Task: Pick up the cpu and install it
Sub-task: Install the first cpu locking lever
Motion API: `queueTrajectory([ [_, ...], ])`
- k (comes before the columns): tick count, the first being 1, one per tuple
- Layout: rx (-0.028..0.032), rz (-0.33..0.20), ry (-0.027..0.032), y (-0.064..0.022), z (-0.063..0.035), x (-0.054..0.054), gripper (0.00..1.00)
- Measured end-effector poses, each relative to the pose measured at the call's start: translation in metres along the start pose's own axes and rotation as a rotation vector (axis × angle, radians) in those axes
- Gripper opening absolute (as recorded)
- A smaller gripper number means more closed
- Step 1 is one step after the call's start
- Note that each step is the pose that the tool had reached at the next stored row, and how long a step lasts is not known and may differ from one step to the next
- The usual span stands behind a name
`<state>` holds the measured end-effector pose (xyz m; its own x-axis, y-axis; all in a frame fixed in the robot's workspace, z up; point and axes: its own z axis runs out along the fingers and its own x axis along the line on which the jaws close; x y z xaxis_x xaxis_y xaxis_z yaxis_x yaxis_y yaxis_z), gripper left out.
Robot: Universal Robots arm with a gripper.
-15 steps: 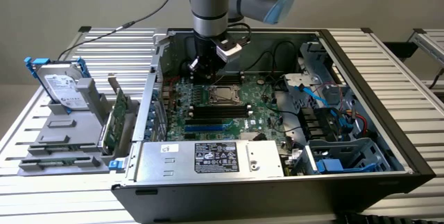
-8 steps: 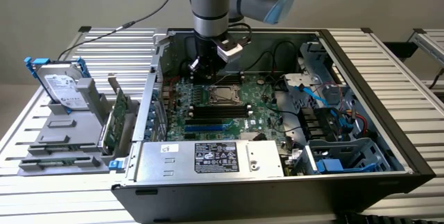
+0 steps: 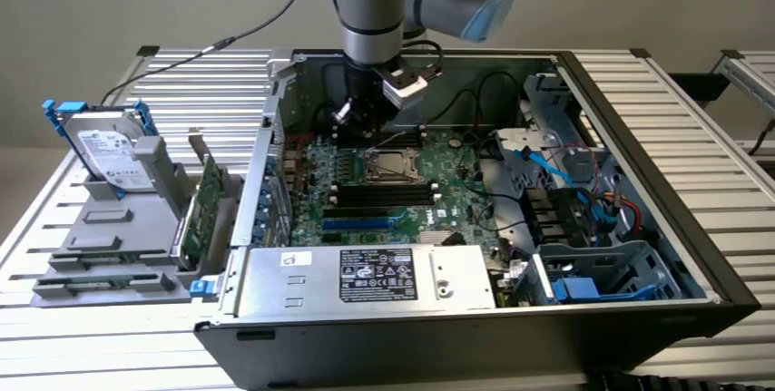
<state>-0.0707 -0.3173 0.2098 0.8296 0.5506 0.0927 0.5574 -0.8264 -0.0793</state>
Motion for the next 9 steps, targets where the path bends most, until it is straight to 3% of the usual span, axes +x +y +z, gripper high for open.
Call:
queueTrajectory([
  [9, 0.0, 0.0, 0.0, 0.0011, 0.0016, 0.0018, 0.11],
])
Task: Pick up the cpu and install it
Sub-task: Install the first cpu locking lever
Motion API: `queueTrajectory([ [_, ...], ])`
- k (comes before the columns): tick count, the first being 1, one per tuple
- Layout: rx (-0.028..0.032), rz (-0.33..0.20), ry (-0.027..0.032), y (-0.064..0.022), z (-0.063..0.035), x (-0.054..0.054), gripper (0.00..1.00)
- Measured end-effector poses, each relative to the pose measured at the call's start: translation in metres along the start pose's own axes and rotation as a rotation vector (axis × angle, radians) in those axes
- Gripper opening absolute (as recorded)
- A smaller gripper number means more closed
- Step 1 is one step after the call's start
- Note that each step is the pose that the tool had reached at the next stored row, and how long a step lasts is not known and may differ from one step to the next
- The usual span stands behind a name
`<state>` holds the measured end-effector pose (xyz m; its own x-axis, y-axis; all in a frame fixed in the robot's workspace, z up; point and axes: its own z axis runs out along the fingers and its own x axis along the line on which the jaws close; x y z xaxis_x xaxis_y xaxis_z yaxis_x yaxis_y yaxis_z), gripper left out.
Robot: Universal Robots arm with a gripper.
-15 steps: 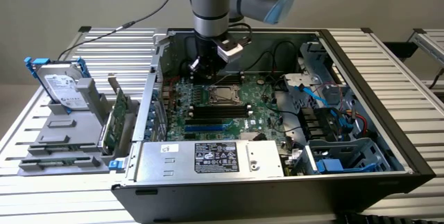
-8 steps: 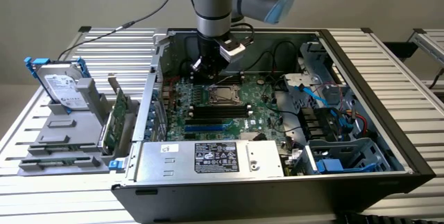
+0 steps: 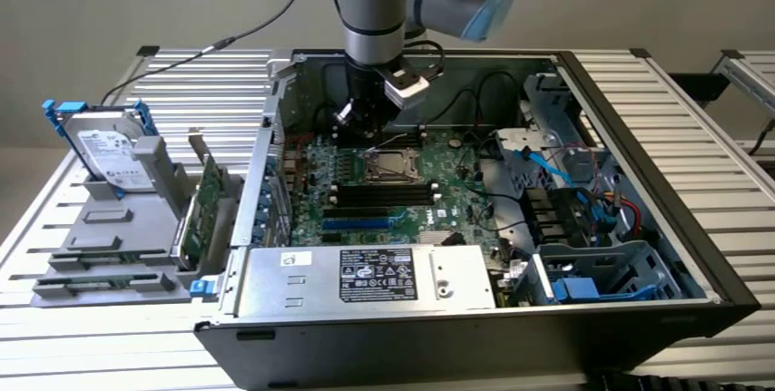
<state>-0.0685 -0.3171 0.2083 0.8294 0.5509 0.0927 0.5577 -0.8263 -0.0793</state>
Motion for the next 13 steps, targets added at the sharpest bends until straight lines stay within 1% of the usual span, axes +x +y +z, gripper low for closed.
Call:
queueTrajectory([
  [1, -0.0008, 0.0, -0.0005, 0.002, 0.0026, 0.003, 0.11],
  [5, -0.0053, 0.0, -0.0034, 0.0096, 0.0078, 0.014, 0.11],
  [13, -0.0109, 0.0, -0.0074, 0.0117, 0.0093, 0.018, 0.11],
])
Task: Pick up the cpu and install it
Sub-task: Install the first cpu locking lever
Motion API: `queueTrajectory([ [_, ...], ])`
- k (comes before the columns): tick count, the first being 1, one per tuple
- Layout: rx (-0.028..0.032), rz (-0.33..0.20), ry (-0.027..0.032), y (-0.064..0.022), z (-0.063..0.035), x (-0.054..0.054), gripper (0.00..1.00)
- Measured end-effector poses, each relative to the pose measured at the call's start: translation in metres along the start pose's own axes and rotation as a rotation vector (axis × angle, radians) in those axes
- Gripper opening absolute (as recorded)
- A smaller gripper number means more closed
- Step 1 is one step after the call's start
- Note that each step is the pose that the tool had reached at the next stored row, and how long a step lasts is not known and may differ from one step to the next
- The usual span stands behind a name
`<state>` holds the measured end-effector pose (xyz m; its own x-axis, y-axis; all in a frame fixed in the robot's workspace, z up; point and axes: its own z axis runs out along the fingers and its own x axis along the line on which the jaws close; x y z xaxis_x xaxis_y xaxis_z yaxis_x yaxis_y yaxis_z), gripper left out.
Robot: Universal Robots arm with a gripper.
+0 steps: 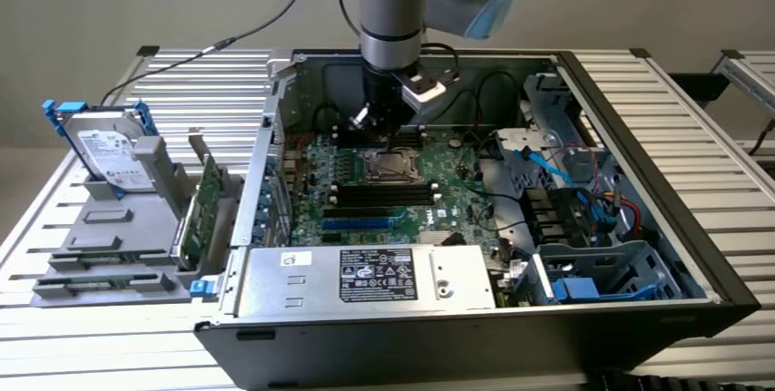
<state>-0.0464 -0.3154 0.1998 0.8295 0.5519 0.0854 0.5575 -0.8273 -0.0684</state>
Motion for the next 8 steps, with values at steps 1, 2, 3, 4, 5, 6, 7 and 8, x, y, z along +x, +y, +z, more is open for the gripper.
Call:
queueTrajectory([
  [1, -0.0008, 0.0, -0.0006, 0.0001, 0.0001, 0.0005, 0.11],
  [2, -0.0015, 0.0, -0.0011, 0.0003, 0.0003, 0.001, 0.11],
  [3, -0.0022, 0.0, -0.0016, 0.0005, 0.0005, 0.0016, 0.11],
  [4, -0.003, 0.0, -0.0021, 0.0007, 0.0006, 0.0021, 0.11],
  [5, -0.0036, 0.0, -0.0025, 0.0009, 0.0008, 0.0027, 0.11],
  [6, -0.0042, 0.0, -0.0029, 0.0013, 0.0009, 0.0034, 0.11],
  [7, -0.0046, 0.0, -0.0037, 0.0015, 0.001, 0.0041, 0.11],
  [8, -0.0052, 0.0, -0.004, 0.0015, 0.001, 0.0045, 0.11],
])
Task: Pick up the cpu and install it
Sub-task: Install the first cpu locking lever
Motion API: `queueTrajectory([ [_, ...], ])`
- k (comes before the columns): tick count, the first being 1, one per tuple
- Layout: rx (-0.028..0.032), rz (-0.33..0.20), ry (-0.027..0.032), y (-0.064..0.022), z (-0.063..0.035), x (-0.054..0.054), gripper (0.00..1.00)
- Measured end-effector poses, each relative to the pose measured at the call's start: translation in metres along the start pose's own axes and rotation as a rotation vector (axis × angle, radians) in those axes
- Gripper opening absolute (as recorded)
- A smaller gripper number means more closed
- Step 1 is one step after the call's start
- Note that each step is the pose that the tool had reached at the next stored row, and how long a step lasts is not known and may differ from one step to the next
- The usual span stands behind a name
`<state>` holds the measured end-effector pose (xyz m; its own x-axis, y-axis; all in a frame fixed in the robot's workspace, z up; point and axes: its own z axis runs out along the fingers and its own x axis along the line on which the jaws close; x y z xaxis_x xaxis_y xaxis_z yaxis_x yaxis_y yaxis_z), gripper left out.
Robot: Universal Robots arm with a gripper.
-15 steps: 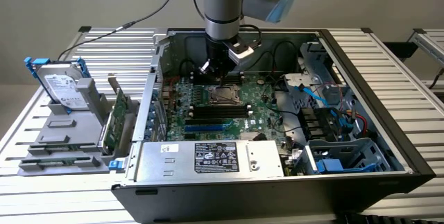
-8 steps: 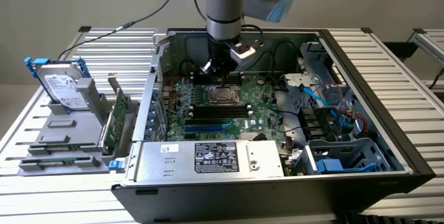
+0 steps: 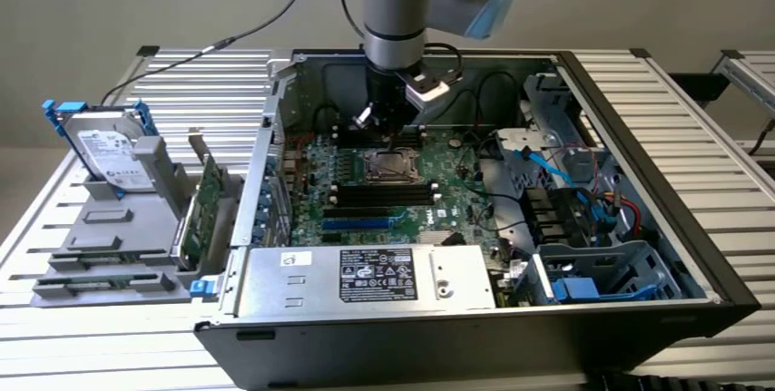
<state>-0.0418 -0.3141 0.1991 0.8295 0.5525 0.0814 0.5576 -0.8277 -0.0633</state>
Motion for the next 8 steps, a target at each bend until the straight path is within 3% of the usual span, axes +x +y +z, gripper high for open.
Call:
queueTrajectory([
  [8, -0.0051, 0.0, -0.0026, -0.0011, 0.0003, 0.0015, 0.11],
])
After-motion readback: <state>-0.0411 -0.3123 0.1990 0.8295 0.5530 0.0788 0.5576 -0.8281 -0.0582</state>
